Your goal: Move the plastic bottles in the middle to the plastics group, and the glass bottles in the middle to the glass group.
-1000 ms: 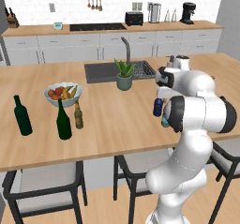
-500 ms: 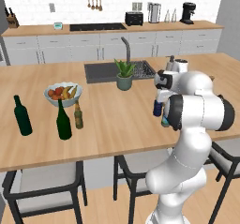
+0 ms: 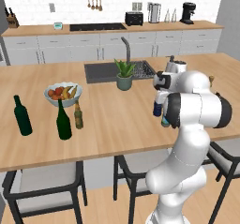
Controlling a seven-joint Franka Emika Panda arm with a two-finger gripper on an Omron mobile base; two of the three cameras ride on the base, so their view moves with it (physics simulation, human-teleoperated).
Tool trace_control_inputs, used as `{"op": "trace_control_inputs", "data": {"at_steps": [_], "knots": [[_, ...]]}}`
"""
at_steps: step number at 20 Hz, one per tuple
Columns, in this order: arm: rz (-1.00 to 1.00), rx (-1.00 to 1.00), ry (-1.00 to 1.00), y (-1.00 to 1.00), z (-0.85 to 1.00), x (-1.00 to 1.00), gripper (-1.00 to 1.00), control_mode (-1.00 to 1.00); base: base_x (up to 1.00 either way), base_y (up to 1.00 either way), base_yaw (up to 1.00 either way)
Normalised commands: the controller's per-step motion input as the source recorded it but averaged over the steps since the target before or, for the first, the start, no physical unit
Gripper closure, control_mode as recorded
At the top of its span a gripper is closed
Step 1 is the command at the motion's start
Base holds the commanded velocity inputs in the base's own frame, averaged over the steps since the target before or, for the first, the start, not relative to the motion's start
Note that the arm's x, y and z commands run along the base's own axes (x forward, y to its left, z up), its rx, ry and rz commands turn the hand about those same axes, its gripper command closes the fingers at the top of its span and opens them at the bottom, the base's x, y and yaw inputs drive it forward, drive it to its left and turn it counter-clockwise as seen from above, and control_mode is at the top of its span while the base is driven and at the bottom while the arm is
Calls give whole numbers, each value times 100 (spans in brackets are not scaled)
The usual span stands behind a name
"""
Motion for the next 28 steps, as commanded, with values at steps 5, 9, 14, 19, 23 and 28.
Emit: {"op": "trace_control_inputs", "data": {"at_steps": [5,9,14,19,23,28], "knots": [[3,0,0,1,-3,-9,-100,-100,0,0,0],[6,0,-6,9,-3,-14,-100,-100,0,0,0],[6,0,-4,7,-4,0,-100,-100,0,0,0],[3,0,-4,0,-25,3,-100,-100,0,0,0],[1,0,-5,0,-17,9,-100,-100,0,0,0],[0,0,-3,0,0,0,-100,-100,0,0,0]]}}
